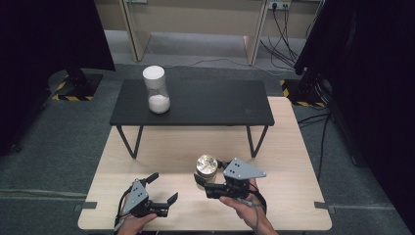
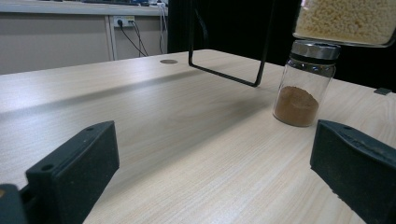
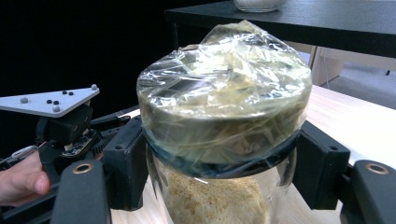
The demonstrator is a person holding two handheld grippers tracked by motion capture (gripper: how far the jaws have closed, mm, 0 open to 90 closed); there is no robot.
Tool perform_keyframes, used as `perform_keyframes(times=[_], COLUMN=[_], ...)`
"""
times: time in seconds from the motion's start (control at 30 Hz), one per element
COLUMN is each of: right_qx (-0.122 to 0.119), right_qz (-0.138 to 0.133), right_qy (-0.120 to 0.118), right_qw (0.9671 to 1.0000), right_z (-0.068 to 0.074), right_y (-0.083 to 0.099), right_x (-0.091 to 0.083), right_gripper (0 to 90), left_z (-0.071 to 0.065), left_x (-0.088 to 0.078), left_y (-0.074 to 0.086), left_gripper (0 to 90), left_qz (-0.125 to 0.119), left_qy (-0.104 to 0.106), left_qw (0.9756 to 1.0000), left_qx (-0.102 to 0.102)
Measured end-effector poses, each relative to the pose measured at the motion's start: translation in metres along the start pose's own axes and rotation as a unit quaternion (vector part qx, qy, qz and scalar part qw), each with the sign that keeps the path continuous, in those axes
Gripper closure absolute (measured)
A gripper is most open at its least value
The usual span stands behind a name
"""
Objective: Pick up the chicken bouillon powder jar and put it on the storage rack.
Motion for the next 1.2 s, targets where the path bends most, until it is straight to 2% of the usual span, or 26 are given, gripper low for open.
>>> perform_keyframes(times=[1.2], right_qx=[0.007], right_qz=[-0.008], right_qy=[-0.012], right_qw=[0.9999], right_z=[-0.01], right_y=[-0.053], right_x=[0.006], right_gripper=[30.7], left_z=[0.0], left_x=[0.0], left_y=[0.0], left_gripper=[0.6], left_qz=[0.0], left_qy=[0.001], left_qw=[1.0], left_qx=[-0.001])
Point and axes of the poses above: each handheld gripper's, and its own axes: x roughly forward along the jaws, y roughly out of its underside, z roughly to its left, the point moved 9 cm from there along x, roughly forward along the jaws, and after that the axes turned 5 degrees about y, right-handed, at the moved point
